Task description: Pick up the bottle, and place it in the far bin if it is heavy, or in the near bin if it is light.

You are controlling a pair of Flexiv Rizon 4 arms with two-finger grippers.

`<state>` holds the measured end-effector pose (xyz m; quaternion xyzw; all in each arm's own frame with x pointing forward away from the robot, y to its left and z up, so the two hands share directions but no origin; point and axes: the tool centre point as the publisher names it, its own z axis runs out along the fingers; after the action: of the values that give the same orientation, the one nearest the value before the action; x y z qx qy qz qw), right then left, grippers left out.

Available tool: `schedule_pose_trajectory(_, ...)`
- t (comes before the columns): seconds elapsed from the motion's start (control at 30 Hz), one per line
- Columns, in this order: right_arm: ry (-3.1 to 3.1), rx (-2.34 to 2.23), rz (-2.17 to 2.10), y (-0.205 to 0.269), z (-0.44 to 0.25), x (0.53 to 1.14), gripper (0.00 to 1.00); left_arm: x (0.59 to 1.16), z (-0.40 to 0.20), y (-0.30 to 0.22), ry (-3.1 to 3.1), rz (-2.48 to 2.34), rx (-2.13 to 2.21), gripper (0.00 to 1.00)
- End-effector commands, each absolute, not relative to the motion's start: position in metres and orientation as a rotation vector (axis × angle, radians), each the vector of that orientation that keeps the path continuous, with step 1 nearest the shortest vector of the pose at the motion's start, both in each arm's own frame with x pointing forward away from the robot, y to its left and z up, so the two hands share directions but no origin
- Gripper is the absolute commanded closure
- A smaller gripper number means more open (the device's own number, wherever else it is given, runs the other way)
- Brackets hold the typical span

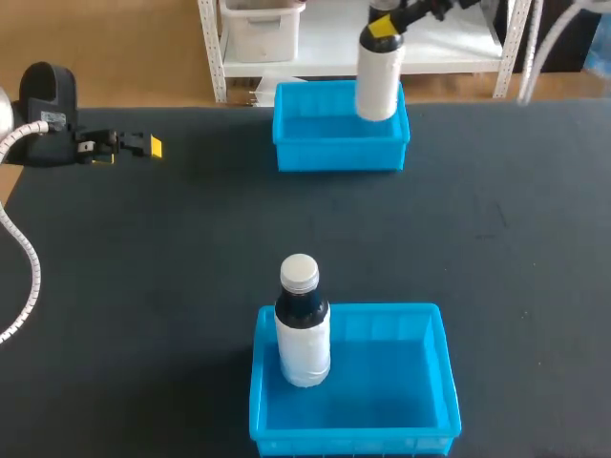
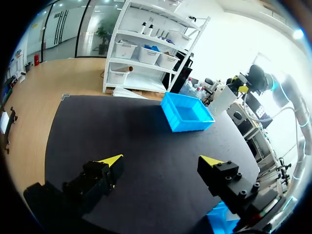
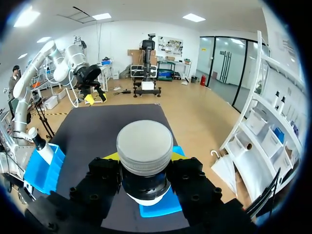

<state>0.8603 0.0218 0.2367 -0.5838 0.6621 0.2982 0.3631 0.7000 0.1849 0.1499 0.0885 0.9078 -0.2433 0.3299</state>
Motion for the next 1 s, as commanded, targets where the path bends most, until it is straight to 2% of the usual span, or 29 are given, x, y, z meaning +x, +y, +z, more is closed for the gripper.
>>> schedule_pose_trajectory(0.03,1.691,-1.572,0.853,0.043,0.231,0.884,1.0,0.7,0.15,0.185,2.374,-0.636,0.231,0.0)
schedule_pose_trajectory(0.43,1.633,-1.645,0.932,0.094,0.205,0.897,1.0,0.7,0.15,0.185,2.374,-0.636,0.231,0.0)
schedule_pose_trajectory(1.0,1.627,-1.66,0.981,0.109,0.171,0.91,1.0,0.7,0.15,0.185,2.374,-0.636,0.231,0.0)
